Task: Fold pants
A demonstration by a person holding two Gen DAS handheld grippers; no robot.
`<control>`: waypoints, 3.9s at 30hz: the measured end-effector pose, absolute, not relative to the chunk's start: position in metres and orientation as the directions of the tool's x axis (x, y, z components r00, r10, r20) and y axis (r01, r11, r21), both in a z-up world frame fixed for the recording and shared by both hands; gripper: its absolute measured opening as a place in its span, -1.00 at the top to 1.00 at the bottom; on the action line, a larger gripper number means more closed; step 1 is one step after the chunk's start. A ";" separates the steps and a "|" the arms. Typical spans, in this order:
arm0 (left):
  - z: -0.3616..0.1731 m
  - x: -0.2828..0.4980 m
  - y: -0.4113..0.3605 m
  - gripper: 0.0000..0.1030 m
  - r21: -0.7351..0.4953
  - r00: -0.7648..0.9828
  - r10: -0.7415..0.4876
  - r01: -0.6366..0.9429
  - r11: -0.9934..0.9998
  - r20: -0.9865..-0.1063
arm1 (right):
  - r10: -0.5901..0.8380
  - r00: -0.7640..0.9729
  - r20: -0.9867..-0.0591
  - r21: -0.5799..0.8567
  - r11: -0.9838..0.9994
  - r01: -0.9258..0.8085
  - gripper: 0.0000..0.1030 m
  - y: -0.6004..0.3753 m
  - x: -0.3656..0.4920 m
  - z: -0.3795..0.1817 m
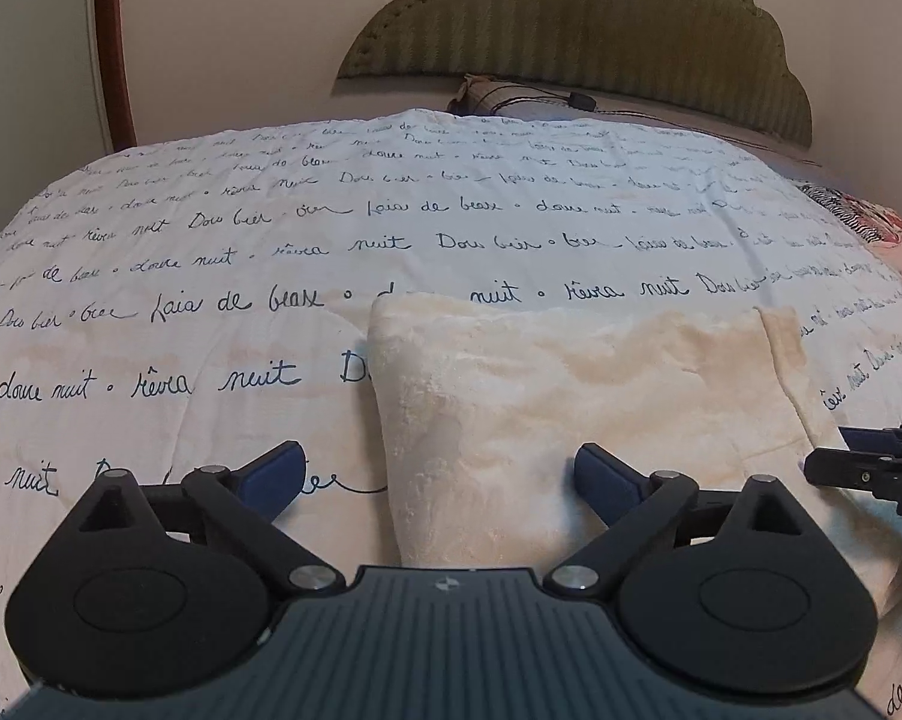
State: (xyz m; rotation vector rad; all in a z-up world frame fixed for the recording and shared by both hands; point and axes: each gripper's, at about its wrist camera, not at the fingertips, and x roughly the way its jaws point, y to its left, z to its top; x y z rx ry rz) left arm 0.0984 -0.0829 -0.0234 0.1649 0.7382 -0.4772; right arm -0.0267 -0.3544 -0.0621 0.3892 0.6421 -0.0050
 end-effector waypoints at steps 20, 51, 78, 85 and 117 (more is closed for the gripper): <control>-0.059 0.122 -0.017 -1.00 -0.472 0.390 -0.657 0.473 0.744 -0.646 | 0.355 0.819 -0.451 0.623 0.783 0.003 -1.00 -0.375 -0.023 -0.080; -0.042 0.184 -0.009 -0.31 -0.200 0.606 -0.457 0.443 0.874 -0.651 | 0.247 0.787 -0.565 0.358 0.933 -0.035 -0.08 -0.290 0.115 -0.045; -0.008 0.045 0.023 -0.73 0.058 0.824 -0.253 0.325 0.944 -0.508 | 0.103 0.880 -0.464 0.228 0.974 0.007 -0.41 -0.205 -0.011 -0.030; 0.001 0.034 0.017 -0.76 0.157 0.892 -0.150 0.236 0.959 -0.426 | 0.044 0.909 -0.414 0.146 0.989 0.019 -0.42 -0.188 -0.020 -0.018; -0.038 0.004 0.011 -0.91 -0.022 0.763 -0.233 0.276 0.961 -0.602 | -0.043 0.821 -0.570 0.094 0.989 0.118 -0.85 -0.164 -0.049 -0.043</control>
